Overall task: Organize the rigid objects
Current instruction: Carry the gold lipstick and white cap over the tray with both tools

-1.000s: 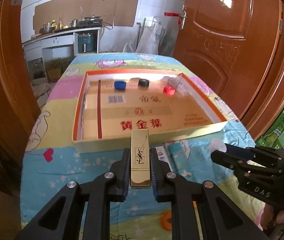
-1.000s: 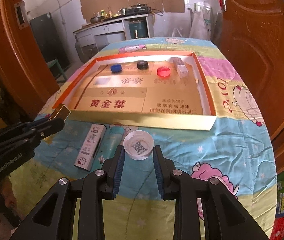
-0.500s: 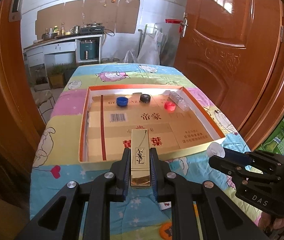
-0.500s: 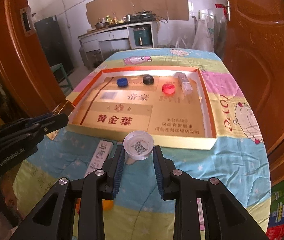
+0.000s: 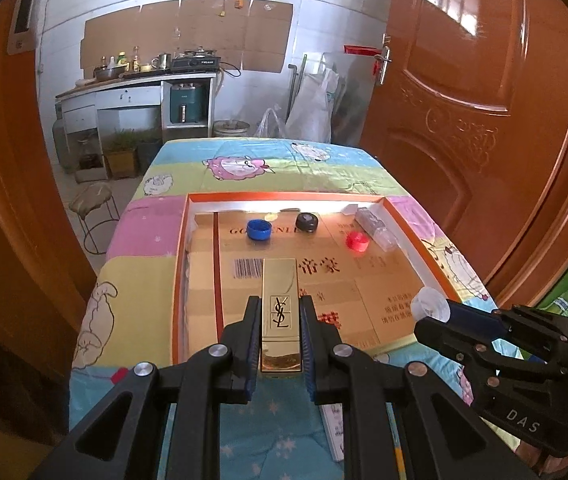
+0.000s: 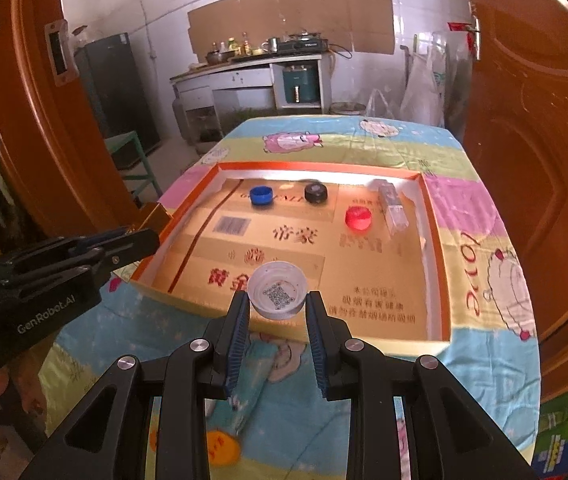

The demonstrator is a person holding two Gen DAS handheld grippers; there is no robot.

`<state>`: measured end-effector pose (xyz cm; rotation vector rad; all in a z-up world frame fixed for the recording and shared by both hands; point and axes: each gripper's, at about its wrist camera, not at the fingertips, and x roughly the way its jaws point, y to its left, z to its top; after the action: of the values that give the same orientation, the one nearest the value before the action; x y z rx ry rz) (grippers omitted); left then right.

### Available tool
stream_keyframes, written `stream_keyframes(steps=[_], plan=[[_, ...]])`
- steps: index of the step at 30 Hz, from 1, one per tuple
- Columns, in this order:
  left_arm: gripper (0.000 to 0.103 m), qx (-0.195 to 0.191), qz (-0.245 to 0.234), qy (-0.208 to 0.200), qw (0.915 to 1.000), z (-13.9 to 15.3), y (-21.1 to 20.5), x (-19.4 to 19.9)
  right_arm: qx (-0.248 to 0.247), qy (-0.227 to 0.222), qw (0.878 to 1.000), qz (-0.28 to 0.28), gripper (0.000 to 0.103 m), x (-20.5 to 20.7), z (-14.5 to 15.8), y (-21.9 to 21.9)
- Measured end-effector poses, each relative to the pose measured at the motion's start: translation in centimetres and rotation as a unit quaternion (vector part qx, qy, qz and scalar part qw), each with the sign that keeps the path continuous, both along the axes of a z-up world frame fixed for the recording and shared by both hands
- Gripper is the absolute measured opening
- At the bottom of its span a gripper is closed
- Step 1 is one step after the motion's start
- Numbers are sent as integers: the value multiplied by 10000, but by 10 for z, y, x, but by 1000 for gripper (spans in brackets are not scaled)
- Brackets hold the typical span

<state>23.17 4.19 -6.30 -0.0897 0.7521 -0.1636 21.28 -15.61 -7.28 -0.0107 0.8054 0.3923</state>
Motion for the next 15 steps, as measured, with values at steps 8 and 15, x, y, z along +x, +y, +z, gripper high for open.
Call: stream_keyframes(steps=[8,15], plan=[[18,50,75,89,9999,-5,1,24,18,26,10000,61,30,30,-1,4],[18,45,170,251,9995,-13,6,52,-16,70,9999,117,30,55,-5,7]])
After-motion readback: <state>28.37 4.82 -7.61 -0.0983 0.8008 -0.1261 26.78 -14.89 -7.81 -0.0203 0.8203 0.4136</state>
